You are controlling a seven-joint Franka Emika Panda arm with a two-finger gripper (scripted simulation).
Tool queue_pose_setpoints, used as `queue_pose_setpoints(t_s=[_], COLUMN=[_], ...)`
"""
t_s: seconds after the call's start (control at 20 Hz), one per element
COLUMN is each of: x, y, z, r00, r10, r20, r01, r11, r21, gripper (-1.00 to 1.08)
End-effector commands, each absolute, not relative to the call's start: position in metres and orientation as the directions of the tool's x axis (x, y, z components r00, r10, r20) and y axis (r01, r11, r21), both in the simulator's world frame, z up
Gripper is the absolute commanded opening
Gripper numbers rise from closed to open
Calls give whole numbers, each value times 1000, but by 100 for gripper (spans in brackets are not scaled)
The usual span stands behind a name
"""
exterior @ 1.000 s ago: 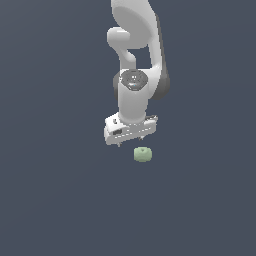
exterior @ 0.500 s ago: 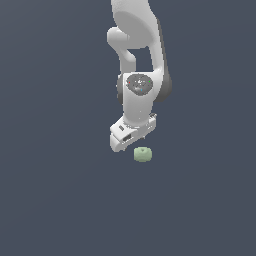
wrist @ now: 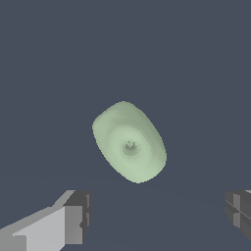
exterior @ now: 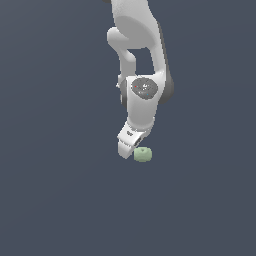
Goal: Pick up the object and move it to a goal position.
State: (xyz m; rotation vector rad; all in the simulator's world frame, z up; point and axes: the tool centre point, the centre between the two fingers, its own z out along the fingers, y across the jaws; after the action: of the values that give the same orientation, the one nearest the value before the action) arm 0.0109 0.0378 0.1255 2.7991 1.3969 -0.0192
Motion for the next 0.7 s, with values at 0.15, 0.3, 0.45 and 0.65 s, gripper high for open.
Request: queue_pose_setpoints(t_s=[0.15, 0.3, 0.45, 0.65], x=[12, 13, 13, 14], y=[46, 50, 55, 60], z=[121, 118, 116, 113], r00=[459, 376, 291, 190], r10=[888, 926, 957, 982], r20=[-15, -13, -10, -7], r01=[889, 926, 957, 982], r11=[-459, -376, -291, -190], r21=[2, 1, 0, -1], gripper=[100, 100, 100, 100])
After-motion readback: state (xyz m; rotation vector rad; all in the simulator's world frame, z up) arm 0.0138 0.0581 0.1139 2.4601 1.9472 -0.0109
